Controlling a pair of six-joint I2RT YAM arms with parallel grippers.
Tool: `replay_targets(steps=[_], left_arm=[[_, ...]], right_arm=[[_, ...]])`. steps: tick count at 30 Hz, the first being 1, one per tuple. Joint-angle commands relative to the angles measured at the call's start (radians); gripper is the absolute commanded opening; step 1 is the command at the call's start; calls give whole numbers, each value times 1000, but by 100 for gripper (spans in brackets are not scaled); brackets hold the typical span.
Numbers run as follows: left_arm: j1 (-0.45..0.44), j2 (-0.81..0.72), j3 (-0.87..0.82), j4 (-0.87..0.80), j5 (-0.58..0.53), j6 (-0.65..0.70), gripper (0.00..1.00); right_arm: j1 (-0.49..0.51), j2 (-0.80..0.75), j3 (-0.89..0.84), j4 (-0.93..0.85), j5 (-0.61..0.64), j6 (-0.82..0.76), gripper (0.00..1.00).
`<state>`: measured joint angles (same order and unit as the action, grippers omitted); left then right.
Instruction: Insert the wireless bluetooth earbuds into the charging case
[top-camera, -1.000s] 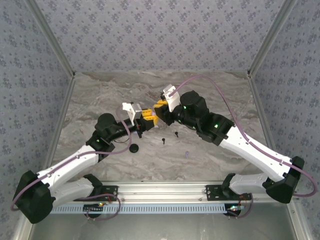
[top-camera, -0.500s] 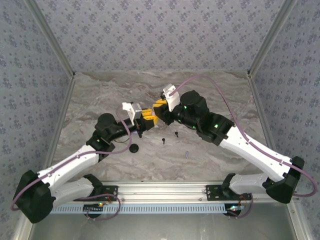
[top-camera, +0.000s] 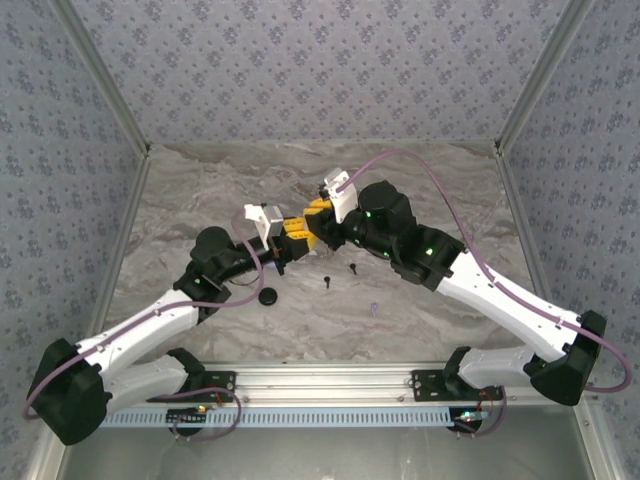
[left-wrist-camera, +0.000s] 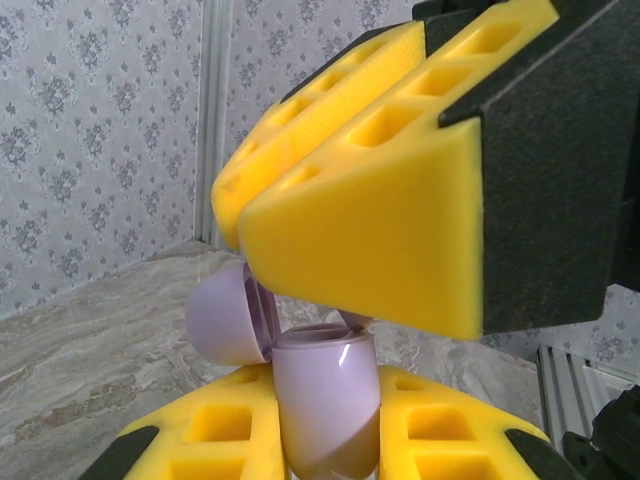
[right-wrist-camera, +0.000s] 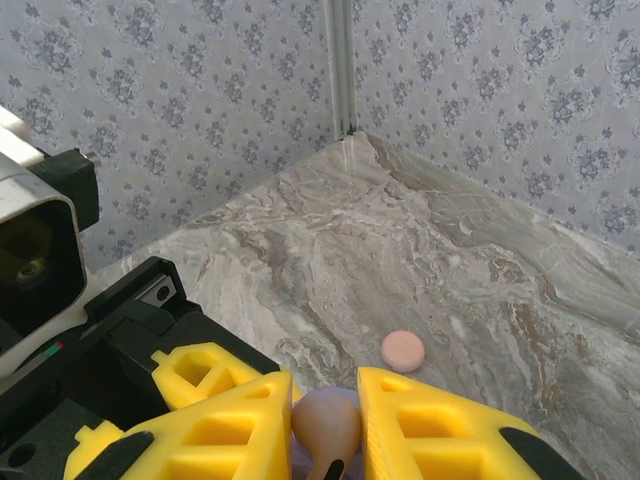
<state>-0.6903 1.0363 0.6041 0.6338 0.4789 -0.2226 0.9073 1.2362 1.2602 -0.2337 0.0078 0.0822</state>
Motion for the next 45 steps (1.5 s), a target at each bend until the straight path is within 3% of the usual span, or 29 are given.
replay_targets(steps=[1, 12, 16, 24, 29, 45], left_arm=[[-8, -4, 2, 75, 1, -11, 0], [-8, -7, 0, 43, -24, -11, 0], [-8, -20, 7, -56, -107, 21, 0], [-7, -49, -6, -213, -265, 80, 0], [-7, -43, -10, -210, -263, 74, 0], [-8, 47, 15, -105, -175, 14, 0]], right_arm=[[0, -12, -22, 2, 12, 14, 24], [-44, -44, -6, -8, -26, -10, 24], [-105, -87, -17, -39, -63, 16, 24], [-254, -97, 3, -298, -79, 113, 25], [-330, -91, -27, -362, -106, 178, 25], [-335, -86, -22, -345, -136, 189, 25]])
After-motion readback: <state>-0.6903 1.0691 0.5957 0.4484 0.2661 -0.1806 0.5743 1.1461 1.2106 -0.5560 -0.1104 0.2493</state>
